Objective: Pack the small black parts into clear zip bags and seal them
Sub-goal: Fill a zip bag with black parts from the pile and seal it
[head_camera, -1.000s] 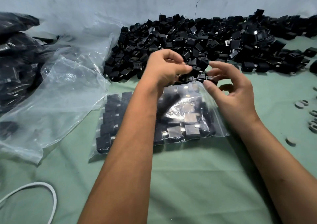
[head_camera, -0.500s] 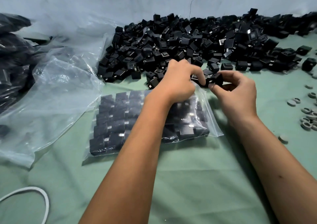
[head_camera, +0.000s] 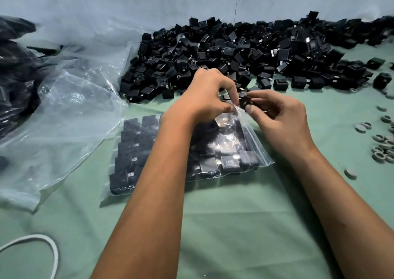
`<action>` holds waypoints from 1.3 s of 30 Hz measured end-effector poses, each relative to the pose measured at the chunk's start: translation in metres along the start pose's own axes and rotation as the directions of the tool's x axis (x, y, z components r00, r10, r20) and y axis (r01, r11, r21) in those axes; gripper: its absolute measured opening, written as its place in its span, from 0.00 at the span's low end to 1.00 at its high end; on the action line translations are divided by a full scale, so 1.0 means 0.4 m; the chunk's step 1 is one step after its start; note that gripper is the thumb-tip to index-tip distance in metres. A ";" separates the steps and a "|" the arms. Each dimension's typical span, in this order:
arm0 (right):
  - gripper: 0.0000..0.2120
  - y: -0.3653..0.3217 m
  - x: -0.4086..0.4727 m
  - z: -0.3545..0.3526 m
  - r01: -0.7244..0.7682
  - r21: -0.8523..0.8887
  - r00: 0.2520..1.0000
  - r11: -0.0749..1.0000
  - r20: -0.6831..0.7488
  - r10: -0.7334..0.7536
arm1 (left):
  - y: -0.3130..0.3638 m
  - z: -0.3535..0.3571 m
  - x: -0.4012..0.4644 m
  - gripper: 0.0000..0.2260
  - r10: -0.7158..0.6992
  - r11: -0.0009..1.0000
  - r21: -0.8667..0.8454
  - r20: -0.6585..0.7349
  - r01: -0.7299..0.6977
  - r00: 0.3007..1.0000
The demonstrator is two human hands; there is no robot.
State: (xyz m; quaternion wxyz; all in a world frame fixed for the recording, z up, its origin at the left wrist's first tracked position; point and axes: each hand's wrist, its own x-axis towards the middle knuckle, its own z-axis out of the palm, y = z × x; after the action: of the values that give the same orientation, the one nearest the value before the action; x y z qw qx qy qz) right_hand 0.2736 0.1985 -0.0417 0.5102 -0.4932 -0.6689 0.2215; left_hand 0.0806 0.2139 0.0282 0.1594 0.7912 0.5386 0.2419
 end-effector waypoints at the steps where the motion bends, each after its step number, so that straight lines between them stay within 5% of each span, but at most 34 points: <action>1: 0.11 0.000 0.002 0.003 -0.046 0.103 0.999 0.994 0.007 0.045 | -0.002 -0.001 0.001 0.06 0.006 1.000 0.004 -0.006 -0.006 1.000; 3: 0.11 -0.003 0.006 0.005 -0.159 0.347 0.987 0.924 0.039 0.155 | -0.005 -0.001 0.003 0.06 0.012 1.000 -0.007 -0.010 -0.012 1.000; 6: 0.14 -0.009 0.016 -0.008 -0.363 0.684 0.926 0.632 0.188 0.328 | -0.005 0.005 0.003 0.06 0.011 1.000 -0.028 -0.006 -0.011 1.000; 8: 0.15 -0.003 0.022 -0.019 -0.453 0.755 0.879 0.475 0.289 0.379 | -0.008 0.008 0.005 0.06 0.014 0.999 -0.042 -0.010 -0.014 1.000; 10: 0.17 0.006 0.023 -0.024 -0.480 0.767 0.864 0.426 0.332 0.378 | -0.009 0.009 0.006 0.05 0.018 0.999 -0.051 -0.014 -0.018 1.000; 20: 0.09 0.014 0.010 0.002 -0.394 0.520 0.918 0.757 0.192 0.347 | -0.010 0.012 0.011 0.05 0.068 0.995 -0.071 -0.048 -0.071 0.997; 27: 0.14 -0.008 -0.002 0.007 -0.404 0.455 0.912 0.794 0.264 0.313 | -0.012 0.016 0.017 0.06 0.071 0.990 -0.114 -0.092 -0.081 0.993; 32: 0.07 -0.006 -0.003 0.018 -0.389 0.467 0.916 0.794 0.288 0.279 | -0.010 0.018 0.018 0.05 0.077 0.990 -0.109 -0.095 -0.087 0.992; 35: 0.10 0.000 0.003 0.018 -0.366 0.513 0.930 0.776 0.224 0.291 | -0.012 0.019 0.019 0.06 0.068 0.989 -0.122 -0.097 -0.079 0.993; 39: 0.12 -0.001 0.005 0.017 -0.272 0.348 0.962 0.897 0.088 0.257 | -0.014 0.022 0.020 0.06 0.063 0.988 -0.132 -0.098 -0.076 0.993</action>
State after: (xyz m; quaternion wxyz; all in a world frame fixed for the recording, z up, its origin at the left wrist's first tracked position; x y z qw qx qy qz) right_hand 0.2674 0.2014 -0.0429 0.5430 -0.4743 -0.5543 0.4159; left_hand 0.0836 0.2236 0.0197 0.1789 0.7846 0.5000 0.3201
